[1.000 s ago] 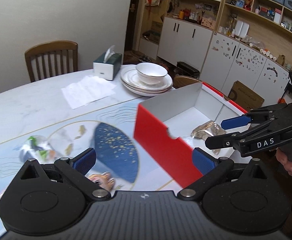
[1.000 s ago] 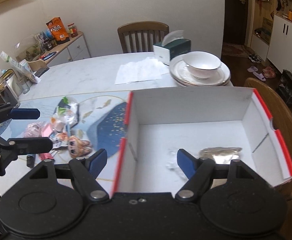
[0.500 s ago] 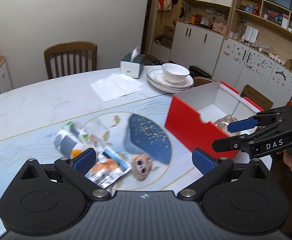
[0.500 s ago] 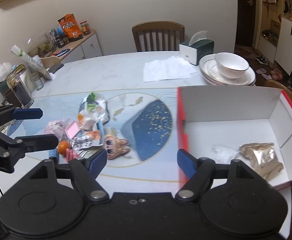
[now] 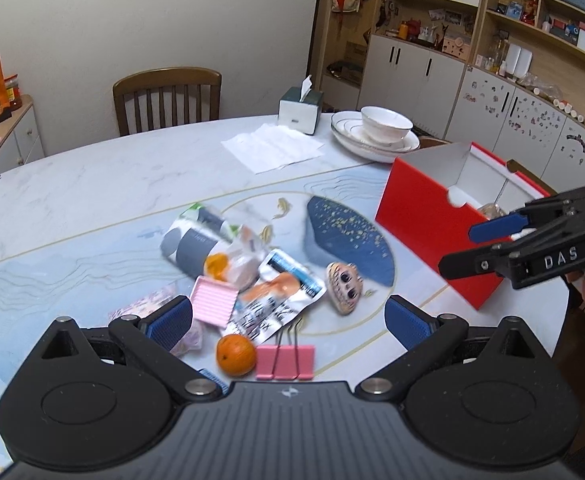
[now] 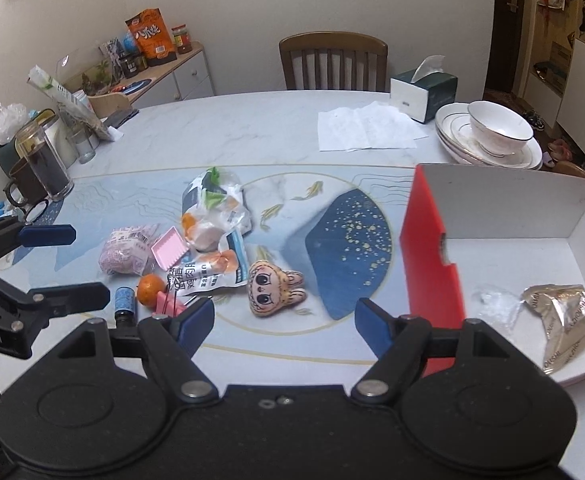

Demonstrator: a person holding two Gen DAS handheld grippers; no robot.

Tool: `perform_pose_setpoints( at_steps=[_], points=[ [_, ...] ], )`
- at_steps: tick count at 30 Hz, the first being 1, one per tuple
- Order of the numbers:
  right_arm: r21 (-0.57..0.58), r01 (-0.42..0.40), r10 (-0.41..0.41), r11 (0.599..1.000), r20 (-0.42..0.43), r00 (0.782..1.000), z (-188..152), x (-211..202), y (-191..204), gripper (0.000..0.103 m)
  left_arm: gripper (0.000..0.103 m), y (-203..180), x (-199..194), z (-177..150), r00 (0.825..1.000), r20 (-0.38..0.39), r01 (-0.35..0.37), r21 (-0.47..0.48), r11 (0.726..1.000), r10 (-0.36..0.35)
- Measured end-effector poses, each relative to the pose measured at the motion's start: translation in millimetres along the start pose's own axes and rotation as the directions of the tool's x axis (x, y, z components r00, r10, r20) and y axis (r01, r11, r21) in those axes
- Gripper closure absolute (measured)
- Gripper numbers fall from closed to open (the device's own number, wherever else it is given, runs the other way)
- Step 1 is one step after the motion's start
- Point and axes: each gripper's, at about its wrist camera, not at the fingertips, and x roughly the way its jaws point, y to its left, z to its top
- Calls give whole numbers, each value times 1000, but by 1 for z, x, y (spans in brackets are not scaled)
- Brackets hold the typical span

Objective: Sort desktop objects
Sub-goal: 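Withdraw both tools from the box back toward the table items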

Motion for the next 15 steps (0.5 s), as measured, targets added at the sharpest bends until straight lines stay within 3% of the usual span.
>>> perform_pose_setpoints(
  at_steps=[15],
  points=[
    [-25,24,-25,999,-50,998,-3,51,15,26,0,14,37,-48,996,-84,-32,56,998,36]
  ],
)
